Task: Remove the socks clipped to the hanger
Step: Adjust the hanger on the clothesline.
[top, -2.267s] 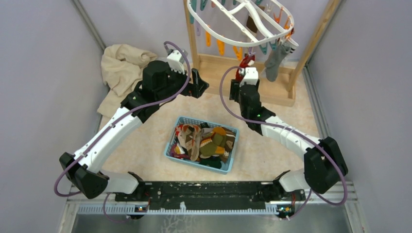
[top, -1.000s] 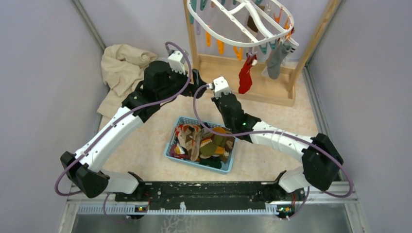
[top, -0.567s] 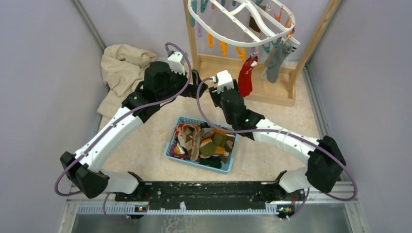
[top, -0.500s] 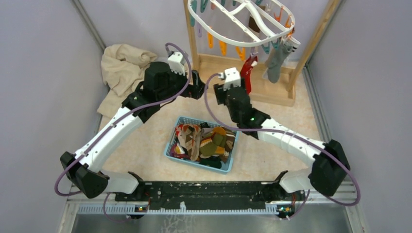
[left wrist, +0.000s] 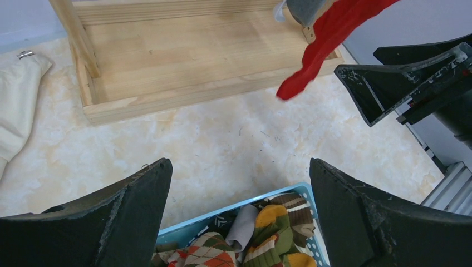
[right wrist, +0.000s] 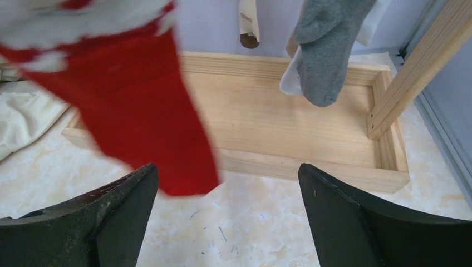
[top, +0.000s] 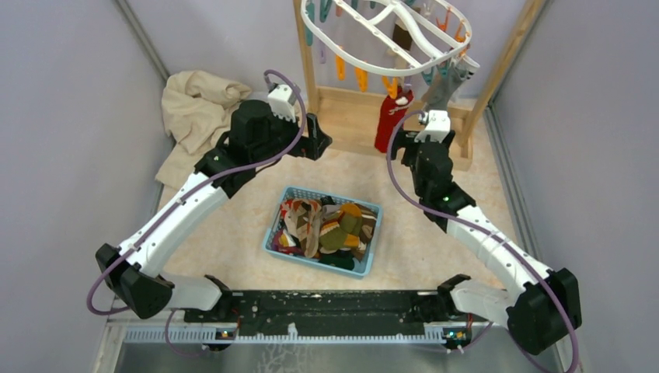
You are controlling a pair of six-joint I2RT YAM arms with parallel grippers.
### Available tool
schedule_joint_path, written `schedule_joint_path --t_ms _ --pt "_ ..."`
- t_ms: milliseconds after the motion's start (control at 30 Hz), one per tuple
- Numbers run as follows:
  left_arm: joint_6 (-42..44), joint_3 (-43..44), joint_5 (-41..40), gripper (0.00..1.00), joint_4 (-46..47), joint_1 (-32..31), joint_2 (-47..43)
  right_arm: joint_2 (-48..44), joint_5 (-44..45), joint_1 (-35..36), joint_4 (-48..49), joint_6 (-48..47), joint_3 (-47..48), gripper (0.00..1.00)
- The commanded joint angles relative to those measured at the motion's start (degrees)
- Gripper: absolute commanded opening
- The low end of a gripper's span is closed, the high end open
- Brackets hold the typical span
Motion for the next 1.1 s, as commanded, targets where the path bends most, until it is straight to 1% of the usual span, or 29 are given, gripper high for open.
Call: schedule_joint_path --t_ms 0,167,333,467,700,900,1033,1067 --pt "0.04 -0.72 0.11 0.99 0.7 -0.03 -2.53 -0.18 -1.05 -1.88 1.84 2.72 -0.61 0.96" --pt "0.16 -0.93 0.13 0.99 0.69 -0.08 -2.61 0.72 -1.9 -2.26 2.89 2.12 -1.15 0.94" --pt "0.16 -0.93 0.28 0.99 0.78 -0.08 -2.62 0.5 -7.66 -2.34 8.35 -0.39 -3.1 0.94" --pt "0.01 -0.96 0.37 0.99 0.86 -0.05 -2.54 2.42 -9.96 -2.48 10.34 -0.78 -2.64 0.93" --pt "0.16 -0.88 0.16 0.99 0.68 -0.02 -2.7 7.58 -8.67 -2.7 11.84 -2.54 0.56 0.93" --pt "0.16 -0.97 0.13 0.99 0.77 -0.03 -2.59 12.81 -1.3 -2.7 10.24 -3.01 3.84 0.89" --pt "0.29 -0.89 0.28 0.99 0.78 0.04 -2.2 14.04 -1.17 -2.71 12.22 -3.91 4.04 0.88" --pt "0.33 -0.8 0.33 0.99 0.77 0.06 -2.11 14.44 -1.51 -2.7 12.47 -4.05 4.24 0.87"
